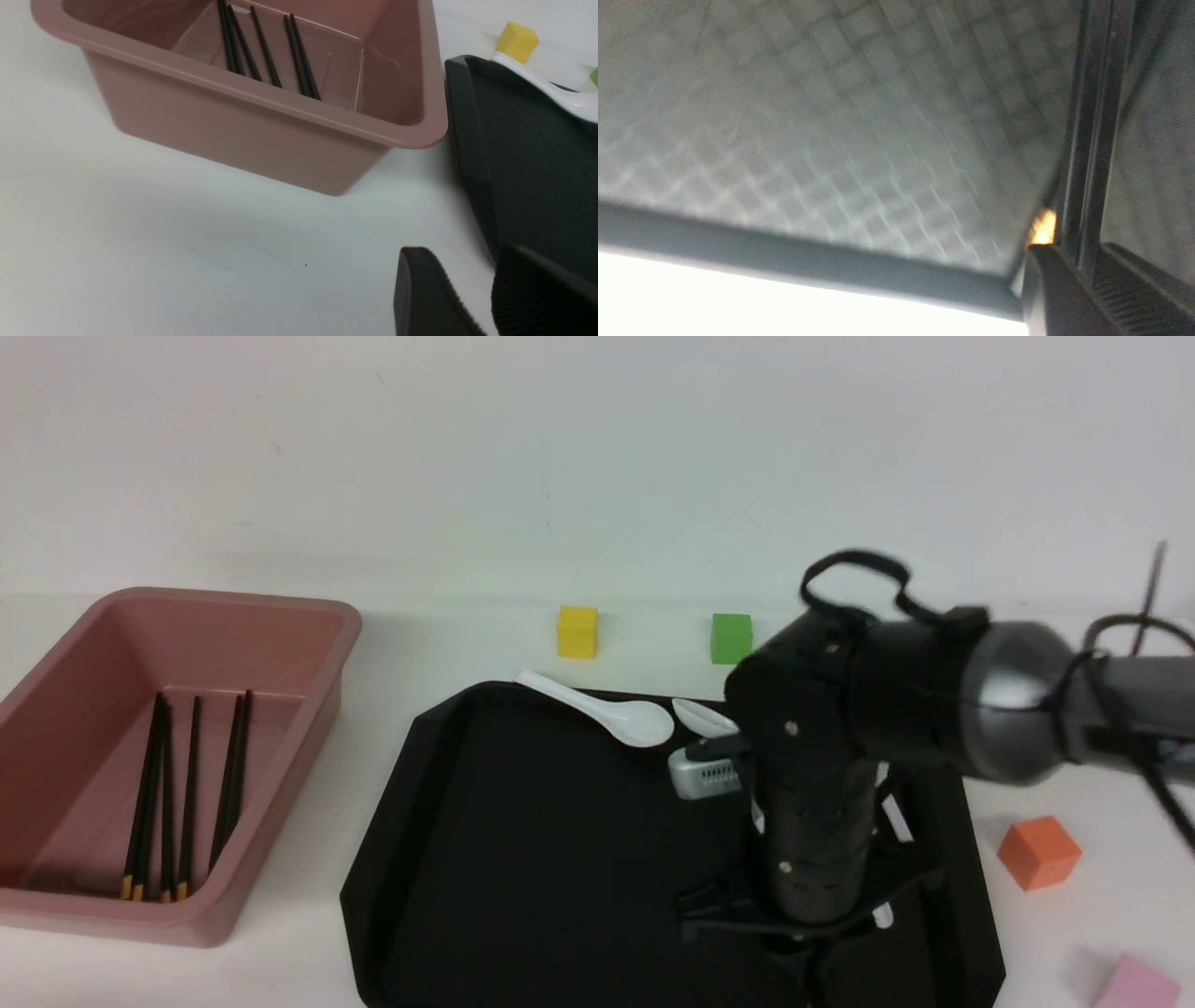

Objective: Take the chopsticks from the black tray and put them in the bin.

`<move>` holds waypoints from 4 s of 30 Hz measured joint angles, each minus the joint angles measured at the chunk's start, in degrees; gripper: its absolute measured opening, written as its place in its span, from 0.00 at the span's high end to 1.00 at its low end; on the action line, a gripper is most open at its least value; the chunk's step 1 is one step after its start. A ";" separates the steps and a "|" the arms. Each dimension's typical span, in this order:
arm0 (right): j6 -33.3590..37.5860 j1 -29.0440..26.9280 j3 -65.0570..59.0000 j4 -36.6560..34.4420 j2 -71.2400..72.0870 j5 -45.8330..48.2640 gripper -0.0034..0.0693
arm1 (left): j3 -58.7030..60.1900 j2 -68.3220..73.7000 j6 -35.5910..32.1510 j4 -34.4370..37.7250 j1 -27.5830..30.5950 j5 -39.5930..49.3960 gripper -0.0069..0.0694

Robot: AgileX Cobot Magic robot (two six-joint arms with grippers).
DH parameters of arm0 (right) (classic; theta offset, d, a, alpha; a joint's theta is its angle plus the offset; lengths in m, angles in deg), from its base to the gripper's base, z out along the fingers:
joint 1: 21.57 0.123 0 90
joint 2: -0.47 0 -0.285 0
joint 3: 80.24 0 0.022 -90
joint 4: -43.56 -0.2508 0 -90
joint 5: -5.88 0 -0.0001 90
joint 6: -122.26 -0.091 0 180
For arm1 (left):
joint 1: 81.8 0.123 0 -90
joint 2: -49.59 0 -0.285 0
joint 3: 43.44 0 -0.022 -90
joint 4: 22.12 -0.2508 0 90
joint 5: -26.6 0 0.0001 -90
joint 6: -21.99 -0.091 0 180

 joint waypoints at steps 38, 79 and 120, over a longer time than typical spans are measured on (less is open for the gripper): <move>44.70 10.37 61.45 -53.19 -40.86 -35.73 0.54 | 0.00 0.00 0.00 0.05 0.00 0.00 0.60; 25.50 8.73 -22.99 0.08 67.81 -24.88 0.96 | 0.00 0.00 0.00 0.05 0.00 0.00 0.60; 23.11 8.41 -45.33 4.13 75.23 -46.62 0.92 | 0.00 0.00 0.00 0.05 0.00 0.00 0.60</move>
